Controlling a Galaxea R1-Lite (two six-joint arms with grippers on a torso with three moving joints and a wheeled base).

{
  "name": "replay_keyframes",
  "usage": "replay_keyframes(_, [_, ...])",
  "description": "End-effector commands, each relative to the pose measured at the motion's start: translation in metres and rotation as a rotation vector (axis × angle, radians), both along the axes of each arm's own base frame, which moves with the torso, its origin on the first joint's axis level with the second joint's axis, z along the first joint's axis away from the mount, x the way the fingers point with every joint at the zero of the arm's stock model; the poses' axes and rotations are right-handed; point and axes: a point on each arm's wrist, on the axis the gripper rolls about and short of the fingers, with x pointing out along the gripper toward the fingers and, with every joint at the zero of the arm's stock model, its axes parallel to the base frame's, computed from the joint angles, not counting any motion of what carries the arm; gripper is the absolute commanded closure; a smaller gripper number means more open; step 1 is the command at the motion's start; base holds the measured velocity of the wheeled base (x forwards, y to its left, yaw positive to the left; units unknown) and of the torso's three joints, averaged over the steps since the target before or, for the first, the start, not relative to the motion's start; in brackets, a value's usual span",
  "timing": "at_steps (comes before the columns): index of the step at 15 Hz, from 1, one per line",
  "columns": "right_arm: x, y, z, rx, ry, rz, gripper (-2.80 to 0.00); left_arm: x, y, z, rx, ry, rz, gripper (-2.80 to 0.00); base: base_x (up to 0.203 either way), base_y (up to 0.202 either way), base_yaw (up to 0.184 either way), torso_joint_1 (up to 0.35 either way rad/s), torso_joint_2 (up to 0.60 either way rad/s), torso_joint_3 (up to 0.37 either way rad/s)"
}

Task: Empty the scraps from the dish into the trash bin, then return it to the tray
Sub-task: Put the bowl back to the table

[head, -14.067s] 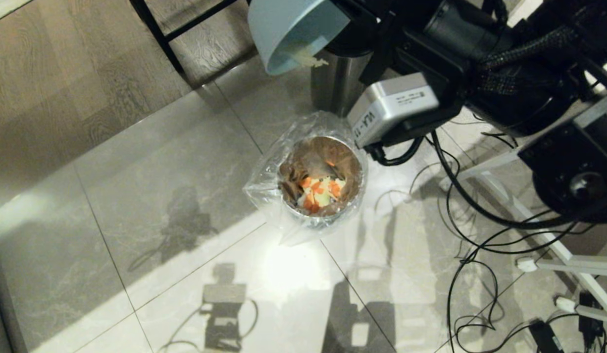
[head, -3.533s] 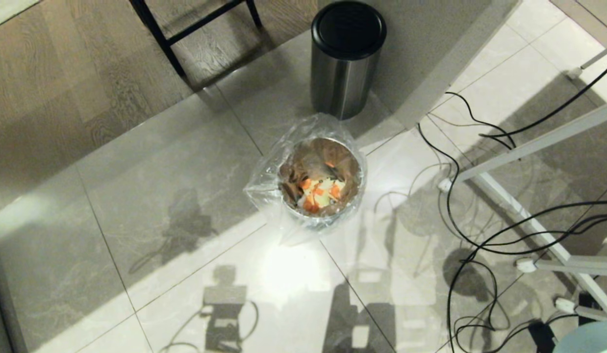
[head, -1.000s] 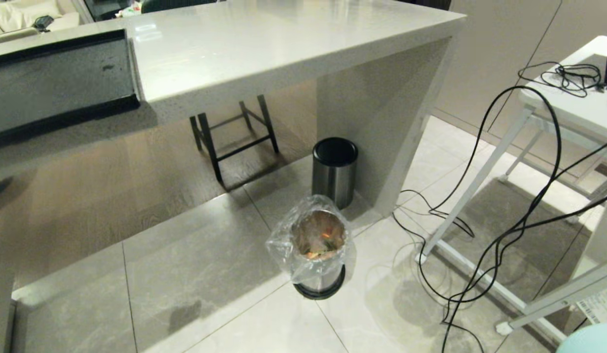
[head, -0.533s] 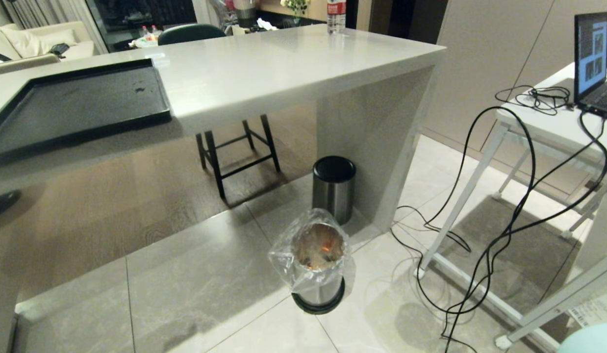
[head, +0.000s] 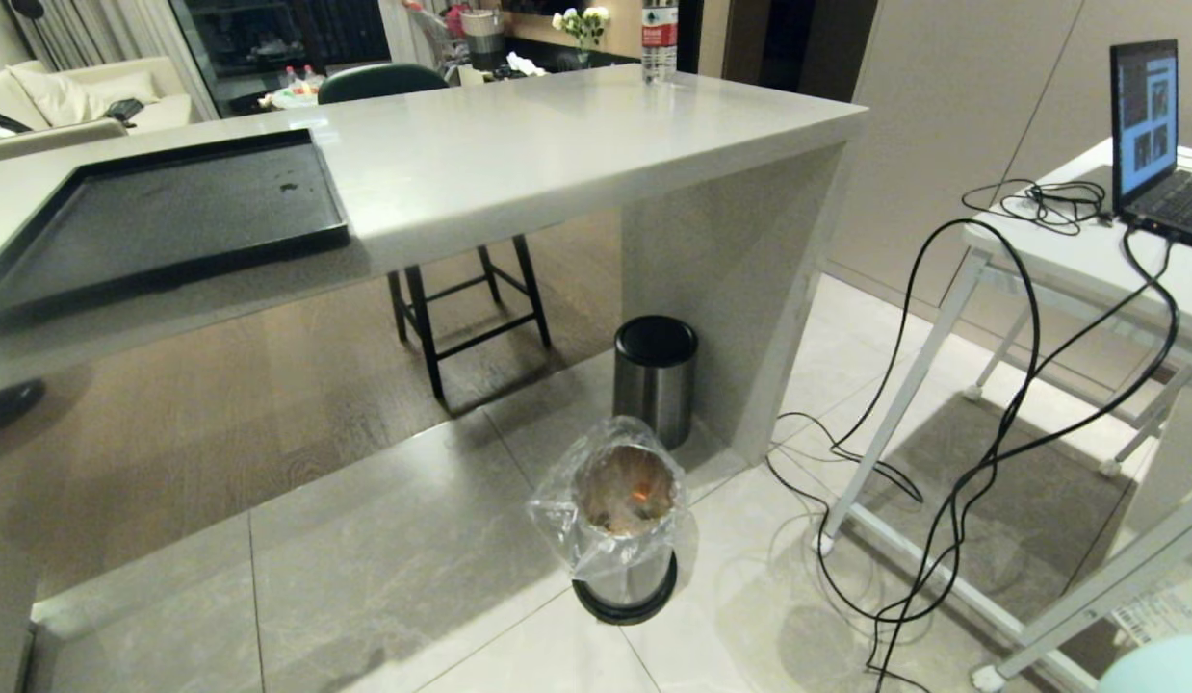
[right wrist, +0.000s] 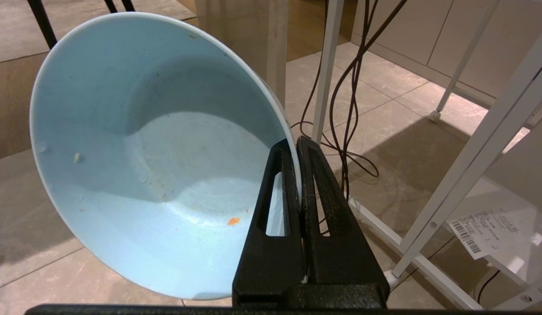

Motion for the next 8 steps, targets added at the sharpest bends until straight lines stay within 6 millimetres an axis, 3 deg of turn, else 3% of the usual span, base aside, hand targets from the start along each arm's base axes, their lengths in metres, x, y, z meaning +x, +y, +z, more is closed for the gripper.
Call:
replay_keyframes(1, [0.0001, 0.0, 0.0001, -0.001, 0.001, 0.001, 0.0, 0.0001, 0.0, 0.0001, 0.001, 0.001, 0.001, 0.0, 0.0, 0.0, 0.0, 0.0, 0.0, 0.0])
replay_keyframes(8, [0.0001, 0.0, 0.0001, -0.001, 0.001, 0.001, 0.0, 0.0001, 0.0, 0.0001, 0.003, 0.001, 0.001, 0.0, 0.0, 0.0, 0.0, 0.003, 0.0, 0.033])
